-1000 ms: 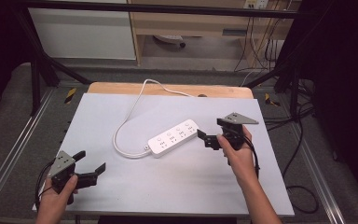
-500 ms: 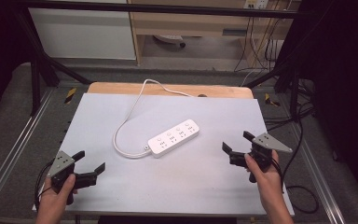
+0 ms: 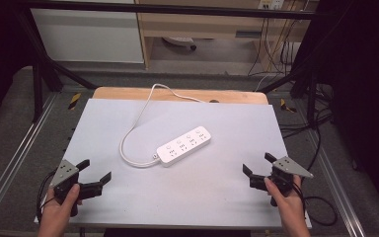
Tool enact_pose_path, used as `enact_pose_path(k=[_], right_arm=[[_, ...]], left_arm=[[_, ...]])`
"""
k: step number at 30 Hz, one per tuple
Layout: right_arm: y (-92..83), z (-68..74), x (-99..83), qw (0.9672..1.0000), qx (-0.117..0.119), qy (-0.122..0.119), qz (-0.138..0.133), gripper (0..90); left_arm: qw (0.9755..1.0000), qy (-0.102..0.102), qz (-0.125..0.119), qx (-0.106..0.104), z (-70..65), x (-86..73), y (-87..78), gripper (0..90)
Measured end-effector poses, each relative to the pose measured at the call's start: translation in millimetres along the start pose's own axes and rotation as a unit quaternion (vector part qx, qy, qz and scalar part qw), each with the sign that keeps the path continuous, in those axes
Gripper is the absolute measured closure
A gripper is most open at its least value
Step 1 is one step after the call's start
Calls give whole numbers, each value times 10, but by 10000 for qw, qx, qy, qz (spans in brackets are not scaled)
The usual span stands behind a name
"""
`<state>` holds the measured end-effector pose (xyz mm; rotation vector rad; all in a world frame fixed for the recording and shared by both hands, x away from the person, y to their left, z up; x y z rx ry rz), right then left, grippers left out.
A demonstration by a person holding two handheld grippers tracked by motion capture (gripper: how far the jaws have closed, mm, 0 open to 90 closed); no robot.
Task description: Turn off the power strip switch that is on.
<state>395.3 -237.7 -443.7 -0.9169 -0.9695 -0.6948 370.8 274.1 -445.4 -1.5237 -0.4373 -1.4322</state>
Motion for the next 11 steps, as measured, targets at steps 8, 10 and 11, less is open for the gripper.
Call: enact_pose_path(k=[8, 10, 11], right_arm=[[161, -18, -242, 9984, -152, -9, 544, 46], [209, -117, -318, 9947, -553, 24, 862, 46], [238, -167, -356, 9922, -713, 96, 1021, 46]], left_arm=[[10000, 23, -7, 21, -2, 8, -7, 65], [10000, 29, -10, 12, -6, 11, -3, 65], [10000, 24, -5, -14, -13, 11, 0, 65]])
Point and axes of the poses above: each handheld gripper's, and its own axes: y roughly forward along the jaws, x roughly out of its top, z roughly to its left, the point moved 7 cm from there along y, roughly forward along the jaws, and after that the axes turned 13 degrees about y, right-handed, at the moved point
